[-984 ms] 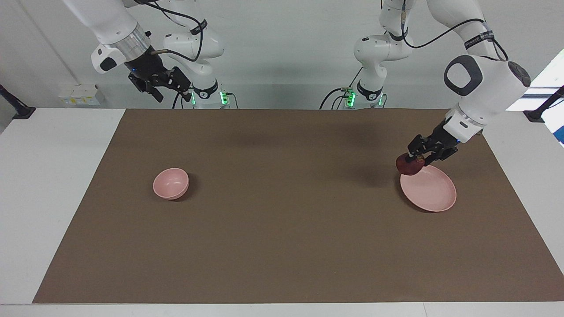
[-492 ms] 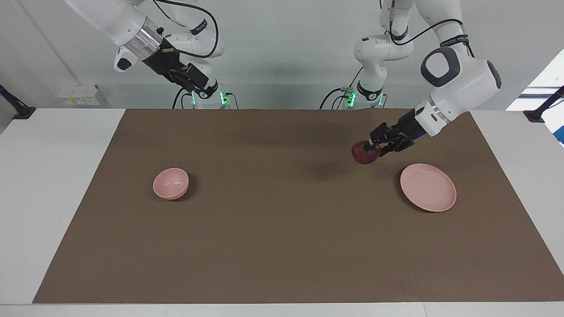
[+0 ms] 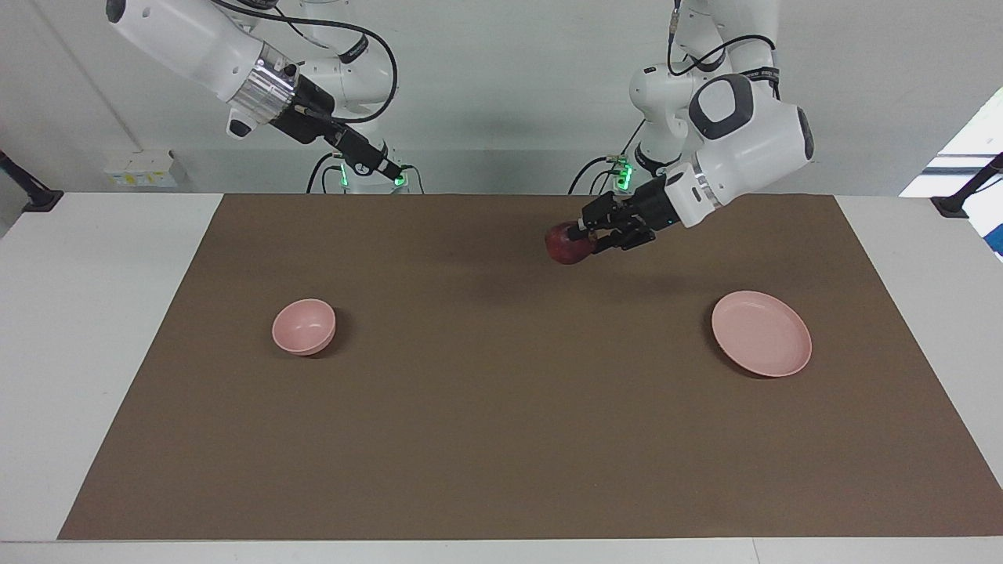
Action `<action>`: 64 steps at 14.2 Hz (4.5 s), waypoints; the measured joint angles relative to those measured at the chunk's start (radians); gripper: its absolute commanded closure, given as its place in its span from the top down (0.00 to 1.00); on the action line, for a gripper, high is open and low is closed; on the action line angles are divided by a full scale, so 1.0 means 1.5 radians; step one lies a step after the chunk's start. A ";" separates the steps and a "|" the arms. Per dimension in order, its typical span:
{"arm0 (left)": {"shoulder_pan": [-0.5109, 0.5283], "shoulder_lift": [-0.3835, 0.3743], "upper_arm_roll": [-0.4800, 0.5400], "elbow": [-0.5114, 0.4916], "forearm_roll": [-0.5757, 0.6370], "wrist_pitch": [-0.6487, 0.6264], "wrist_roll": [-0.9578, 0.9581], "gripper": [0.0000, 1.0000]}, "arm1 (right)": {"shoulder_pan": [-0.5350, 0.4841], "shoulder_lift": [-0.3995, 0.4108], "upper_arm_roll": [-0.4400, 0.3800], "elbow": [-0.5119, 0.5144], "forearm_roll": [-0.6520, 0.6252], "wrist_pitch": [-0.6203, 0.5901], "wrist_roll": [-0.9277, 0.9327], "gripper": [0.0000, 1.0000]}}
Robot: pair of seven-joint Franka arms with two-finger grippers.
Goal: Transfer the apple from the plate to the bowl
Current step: 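Carry the apple with the left gripper while the right gripper approaches, then grasp the apple with the right gripper and open the left gripper, then move the apple to the bowl while the left gripper withdraws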
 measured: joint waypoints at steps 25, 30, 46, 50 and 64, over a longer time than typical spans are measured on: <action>0.008 -0.027 -0.158 0.033 -0.153 0.191 -0.078 0.00 | 0.130 0.110 0.009 0.019 0.089 0.114 0.270 0.71; 0.009 -0.027 -0.156 0.033 -0.153 0.191 -0.081 0.00 | 0.129 0.110 0.009 0.019 0.089 0.110 0.271 0.00; 0.009 -0.041 -0.152 0.030 -0.035 0.182 -0.092 1.00 | 0.097 0.110 -0.001 0.032 0.082 0.081 0.220 0.00; 0.009 -0.042 -0.127 0.028 0.165 0.102 -0.093 1.00 | 0.077 0.099 -0.002 0.041 0.001 0.017 0.111 0.00; -0.089 -0.044 0.235 0.030 0.594 -0.043 0.044 1.00 | 0.017 0.134 -0.001 -0.094 -0.413 0.212 -0.577 0.00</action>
